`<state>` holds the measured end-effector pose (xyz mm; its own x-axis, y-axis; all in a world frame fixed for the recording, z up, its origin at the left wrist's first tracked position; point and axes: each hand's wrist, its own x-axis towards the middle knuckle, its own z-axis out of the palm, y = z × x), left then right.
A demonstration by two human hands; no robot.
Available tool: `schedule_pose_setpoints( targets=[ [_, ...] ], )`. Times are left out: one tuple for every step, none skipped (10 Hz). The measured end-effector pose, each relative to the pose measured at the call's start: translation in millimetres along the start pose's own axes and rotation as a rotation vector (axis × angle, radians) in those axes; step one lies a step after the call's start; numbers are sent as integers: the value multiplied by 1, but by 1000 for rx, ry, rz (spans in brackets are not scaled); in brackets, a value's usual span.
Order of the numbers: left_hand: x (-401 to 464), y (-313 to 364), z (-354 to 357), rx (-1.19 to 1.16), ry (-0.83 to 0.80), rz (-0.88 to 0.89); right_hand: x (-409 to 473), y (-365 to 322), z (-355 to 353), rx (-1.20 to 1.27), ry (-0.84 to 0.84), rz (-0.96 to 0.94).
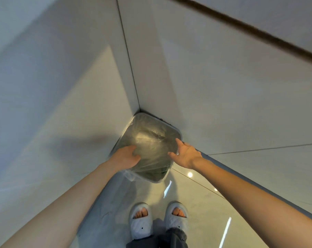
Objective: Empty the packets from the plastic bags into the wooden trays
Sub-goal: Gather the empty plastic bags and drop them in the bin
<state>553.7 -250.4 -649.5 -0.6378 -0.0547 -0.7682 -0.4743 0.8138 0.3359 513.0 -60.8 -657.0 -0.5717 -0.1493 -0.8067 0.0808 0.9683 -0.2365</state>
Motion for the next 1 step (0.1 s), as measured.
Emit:
schedule_pose_setpoints(
  targets=[
    [-32,15,-12,91,-10,45,-33,-4,-12,-85,62,-110]
  ],
)
